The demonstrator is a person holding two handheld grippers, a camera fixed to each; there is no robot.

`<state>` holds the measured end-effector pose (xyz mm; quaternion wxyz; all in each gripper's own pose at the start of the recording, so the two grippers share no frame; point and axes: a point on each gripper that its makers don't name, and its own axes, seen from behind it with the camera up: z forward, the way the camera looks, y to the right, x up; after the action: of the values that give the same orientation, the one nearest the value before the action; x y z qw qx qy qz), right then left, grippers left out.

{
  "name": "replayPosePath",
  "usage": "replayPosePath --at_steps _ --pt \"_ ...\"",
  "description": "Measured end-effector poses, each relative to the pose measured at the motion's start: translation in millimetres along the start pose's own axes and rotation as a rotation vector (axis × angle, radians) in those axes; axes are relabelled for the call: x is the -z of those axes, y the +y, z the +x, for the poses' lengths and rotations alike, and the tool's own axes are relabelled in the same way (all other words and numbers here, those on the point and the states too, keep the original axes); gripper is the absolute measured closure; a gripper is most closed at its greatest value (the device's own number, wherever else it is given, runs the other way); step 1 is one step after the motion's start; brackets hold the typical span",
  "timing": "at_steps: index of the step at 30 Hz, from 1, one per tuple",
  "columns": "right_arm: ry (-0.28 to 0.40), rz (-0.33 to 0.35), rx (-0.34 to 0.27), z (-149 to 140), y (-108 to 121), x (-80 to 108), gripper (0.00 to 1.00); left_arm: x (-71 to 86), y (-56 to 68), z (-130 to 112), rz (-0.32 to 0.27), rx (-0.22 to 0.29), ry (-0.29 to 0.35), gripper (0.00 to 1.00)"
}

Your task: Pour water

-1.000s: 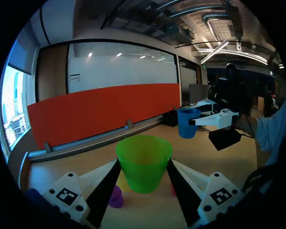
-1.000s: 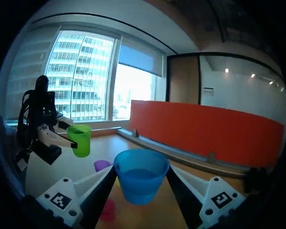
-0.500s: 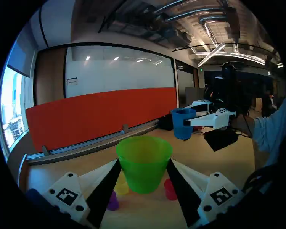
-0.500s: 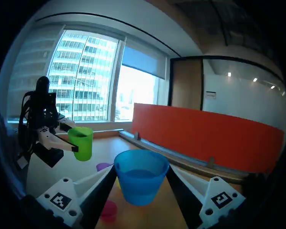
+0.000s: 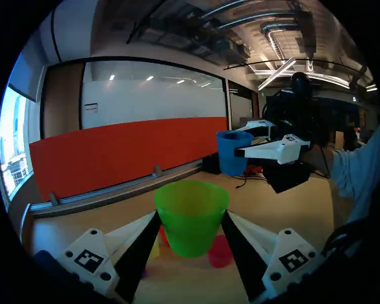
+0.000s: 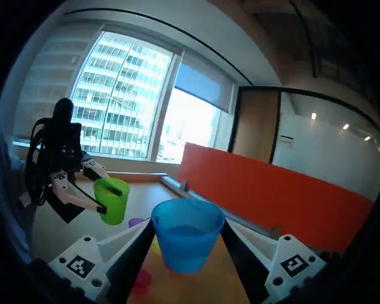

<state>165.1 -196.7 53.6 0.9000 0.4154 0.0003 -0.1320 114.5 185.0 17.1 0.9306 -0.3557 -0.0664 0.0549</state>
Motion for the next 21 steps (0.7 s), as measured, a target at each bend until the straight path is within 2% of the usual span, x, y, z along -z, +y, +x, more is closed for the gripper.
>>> replayPosePath --at_steps 21 --pt "0.022 0.015 0.215 41 -4 -3.6 0.08 0.3 29.8 3 -0.052 0.009 0.014 0.17"
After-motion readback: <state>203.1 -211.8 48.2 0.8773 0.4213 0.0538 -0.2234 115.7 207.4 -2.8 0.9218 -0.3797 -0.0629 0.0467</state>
